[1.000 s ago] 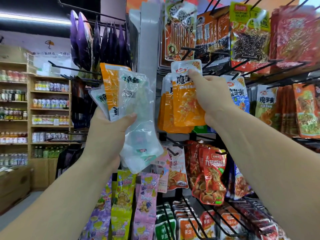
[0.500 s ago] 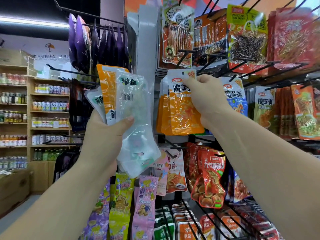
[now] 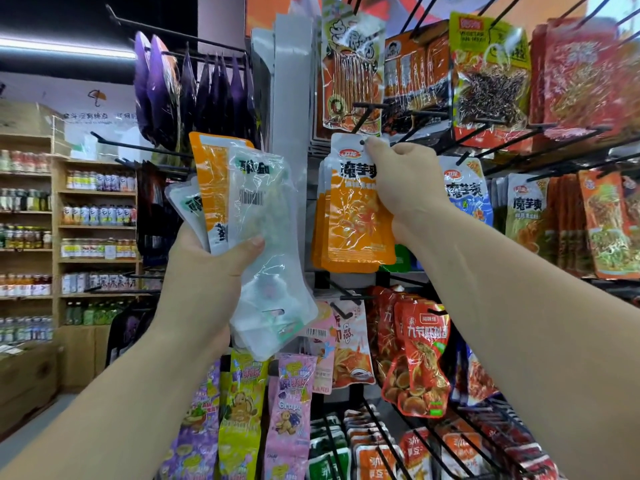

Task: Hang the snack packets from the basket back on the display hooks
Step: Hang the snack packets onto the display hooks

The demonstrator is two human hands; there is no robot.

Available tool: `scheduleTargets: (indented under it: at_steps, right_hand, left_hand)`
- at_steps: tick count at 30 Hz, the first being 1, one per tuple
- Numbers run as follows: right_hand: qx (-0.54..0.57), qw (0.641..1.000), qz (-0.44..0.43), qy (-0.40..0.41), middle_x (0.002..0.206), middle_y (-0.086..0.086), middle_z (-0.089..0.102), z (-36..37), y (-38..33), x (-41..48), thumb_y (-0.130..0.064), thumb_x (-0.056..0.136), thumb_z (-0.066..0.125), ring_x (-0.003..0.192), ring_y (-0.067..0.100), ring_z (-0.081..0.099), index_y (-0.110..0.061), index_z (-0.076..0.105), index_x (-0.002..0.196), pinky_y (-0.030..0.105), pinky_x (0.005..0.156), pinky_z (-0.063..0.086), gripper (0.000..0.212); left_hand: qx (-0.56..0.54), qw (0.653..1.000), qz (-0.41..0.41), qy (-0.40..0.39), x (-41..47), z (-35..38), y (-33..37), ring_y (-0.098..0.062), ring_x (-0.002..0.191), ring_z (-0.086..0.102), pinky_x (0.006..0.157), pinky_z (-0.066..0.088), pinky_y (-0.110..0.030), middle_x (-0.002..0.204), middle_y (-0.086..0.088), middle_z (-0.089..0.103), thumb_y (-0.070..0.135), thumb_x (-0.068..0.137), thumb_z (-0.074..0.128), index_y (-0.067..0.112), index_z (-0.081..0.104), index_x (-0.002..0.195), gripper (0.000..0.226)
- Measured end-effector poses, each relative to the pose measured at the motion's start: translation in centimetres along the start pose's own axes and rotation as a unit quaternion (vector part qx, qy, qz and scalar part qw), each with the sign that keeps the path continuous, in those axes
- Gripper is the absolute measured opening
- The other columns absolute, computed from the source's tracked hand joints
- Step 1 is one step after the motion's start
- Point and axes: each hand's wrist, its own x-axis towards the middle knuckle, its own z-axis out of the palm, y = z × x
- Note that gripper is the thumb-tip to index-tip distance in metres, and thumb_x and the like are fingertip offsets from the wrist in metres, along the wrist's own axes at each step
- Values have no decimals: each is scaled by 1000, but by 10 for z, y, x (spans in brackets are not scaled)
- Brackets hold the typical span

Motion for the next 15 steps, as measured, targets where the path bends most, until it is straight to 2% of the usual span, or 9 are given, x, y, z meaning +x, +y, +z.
scheduleTargets:
  at_steps: [3,5,8,11,15]
  right_hand:
    - [5,1000,5,-5,66,11,36,2,-2,0,-44,85,66,67,28,37,-25,38,60,42,61,34,42]
    - [-3,1000,1,-12,76,12,43,2,-2,1,-48,76,64,68,28,41,-23,45,66,42,62,35,33]
    - [-38,999,-20,-15,70,11,35,0,-4,7,-41,75,62,65,28,34,-24,36,59,43,60,31,35]
    - [-110,993,-48,-21,57,3,23,-2,-1,15,-32,84,67,58,24,25,-22,28,55,43,60,27,50]
    - [-211,973,-92,-1,51,-2,30,-2,18,16,-39,101,61,50,19,29,-17,33,54,33,53,22,58]
  left_hand:
    - [3,1000,-1,0,0,-1,0,-21,107,76,89,60,-47,119,2,77,-3,96,66,22,61,135,46]
    - [6,1000,0,-2,1,-1,0,-21,107,76,90,60,-47,120,3,77,-3,96,67,23,60,136,48]
    - [8,1000,2,-5,1,0,0,-19,107,76,89,61,-44,119,3,77,-3,96,67,23,60,136,48]
    - [7,1000,4,-5,1,1,-2,-22,107,76,91,60,-46,119,1,77,-4,95,67,20,61,135,47]
    - [6,1000,5,-4,1,-2,-5,-24,109,75,95,59,-52,121,-1,77,-3,95,68,19,61,136,47]
